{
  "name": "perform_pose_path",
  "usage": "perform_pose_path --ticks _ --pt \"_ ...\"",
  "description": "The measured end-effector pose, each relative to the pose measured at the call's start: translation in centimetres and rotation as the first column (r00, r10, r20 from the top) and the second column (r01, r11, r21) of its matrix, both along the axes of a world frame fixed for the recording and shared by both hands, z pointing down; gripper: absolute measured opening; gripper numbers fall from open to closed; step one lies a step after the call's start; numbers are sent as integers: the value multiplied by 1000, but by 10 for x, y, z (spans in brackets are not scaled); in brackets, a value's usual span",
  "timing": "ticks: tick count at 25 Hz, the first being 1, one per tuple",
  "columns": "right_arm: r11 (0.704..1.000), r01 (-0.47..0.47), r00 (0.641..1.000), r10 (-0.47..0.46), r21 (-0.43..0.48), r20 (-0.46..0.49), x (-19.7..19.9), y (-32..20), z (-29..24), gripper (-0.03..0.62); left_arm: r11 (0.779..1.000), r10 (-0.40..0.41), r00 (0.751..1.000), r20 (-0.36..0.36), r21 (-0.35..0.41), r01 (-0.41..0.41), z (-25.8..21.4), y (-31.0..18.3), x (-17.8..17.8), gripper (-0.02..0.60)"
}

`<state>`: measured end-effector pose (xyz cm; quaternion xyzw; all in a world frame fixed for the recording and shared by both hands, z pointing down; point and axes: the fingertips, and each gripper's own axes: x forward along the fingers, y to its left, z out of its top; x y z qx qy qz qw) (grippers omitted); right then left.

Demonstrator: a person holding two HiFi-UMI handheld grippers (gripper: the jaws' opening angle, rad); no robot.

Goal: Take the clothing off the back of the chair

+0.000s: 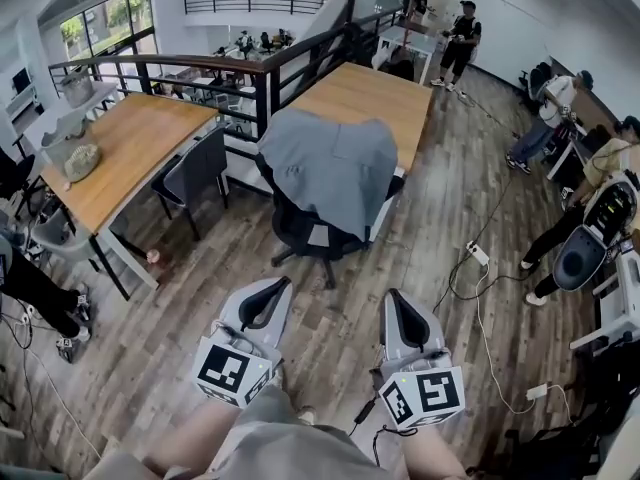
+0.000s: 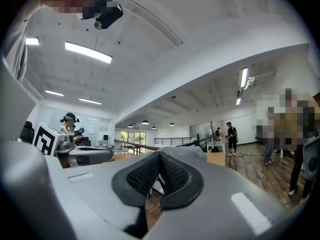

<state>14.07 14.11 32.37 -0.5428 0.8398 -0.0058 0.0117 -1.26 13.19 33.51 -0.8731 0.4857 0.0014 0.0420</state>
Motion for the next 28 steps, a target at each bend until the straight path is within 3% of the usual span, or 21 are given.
perform_pose_path --ticks 11,28 --pt "1000 -1 1000 1 -8 -8 -4 -58 12 0 1000 19 1000 4 -14 -19 15 -61 -1 -5" --pt "999 -30 999 30 -18 -25 -62 -235 10 0 994 97 995 -5 -51 -97 19 -247 -49 -3"
